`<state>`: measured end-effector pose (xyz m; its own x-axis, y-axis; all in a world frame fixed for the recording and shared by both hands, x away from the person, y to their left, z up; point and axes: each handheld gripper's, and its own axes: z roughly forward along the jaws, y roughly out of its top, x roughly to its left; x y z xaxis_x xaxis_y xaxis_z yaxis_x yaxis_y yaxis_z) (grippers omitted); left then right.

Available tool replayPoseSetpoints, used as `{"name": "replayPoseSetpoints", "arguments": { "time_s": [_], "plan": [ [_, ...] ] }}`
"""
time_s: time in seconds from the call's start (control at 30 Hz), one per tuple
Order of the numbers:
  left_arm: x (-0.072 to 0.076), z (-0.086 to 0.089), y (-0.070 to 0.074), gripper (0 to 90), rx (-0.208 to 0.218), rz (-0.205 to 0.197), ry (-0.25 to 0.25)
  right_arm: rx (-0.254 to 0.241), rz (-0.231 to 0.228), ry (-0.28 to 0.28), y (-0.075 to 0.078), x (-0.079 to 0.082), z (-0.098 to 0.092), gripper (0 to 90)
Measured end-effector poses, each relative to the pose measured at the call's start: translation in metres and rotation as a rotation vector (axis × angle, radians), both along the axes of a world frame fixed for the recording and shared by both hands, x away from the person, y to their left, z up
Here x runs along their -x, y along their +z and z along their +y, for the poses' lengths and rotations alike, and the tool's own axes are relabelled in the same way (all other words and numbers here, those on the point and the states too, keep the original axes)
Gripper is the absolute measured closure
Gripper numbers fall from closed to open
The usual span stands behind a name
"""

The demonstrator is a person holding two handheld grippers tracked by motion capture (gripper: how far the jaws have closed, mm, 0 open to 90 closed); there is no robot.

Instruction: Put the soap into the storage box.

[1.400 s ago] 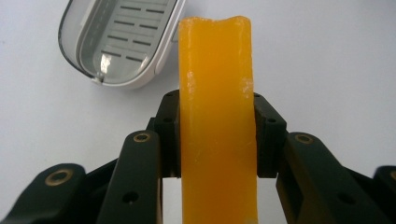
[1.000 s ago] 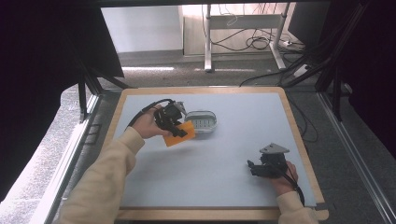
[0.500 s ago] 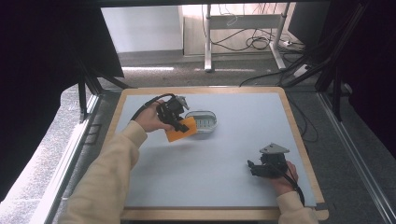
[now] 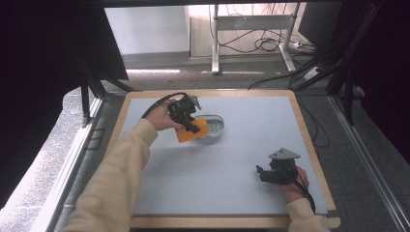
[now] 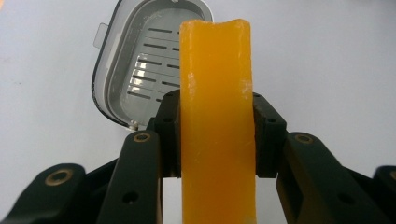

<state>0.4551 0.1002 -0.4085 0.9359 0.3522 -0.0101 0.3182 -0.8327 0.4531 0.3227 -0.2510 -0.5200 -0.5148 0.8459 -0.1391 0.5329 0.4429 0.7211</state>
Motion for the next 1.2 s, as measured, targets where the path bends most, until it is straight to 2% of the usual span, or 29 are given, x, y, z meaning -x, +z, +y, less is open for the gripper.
{"name": "replayPoseSetpoints", "arguments": {
  "time_s": [0.4,0.63,0.83,1.2],
  "plan": [
    [-0.011,-0.006,0.000,62.4,-0.008,0.002,-0.001,-0.002,-0.001,-0.007,0.001,0.000,-0.002,18.6],
    [-0.016,-0.007,0.001,62.4,0.014,0.006,-0.003,0.001,0.001,-0.002,0.000,0.000,-0.001,18.7],
    [-0.022,-0.013,0.003,62.4,0.009,-0.002,-0.002,-0.001,0.000,-0.004,0.000,0.000,-0.001,18.6],
    [-0.035,-0.028,0.005,62.5,0.017,-0.017,-0.038,-0.001,-0.001,-0.007,0.000,0.000,-0.002,18.6]
  ]
}}
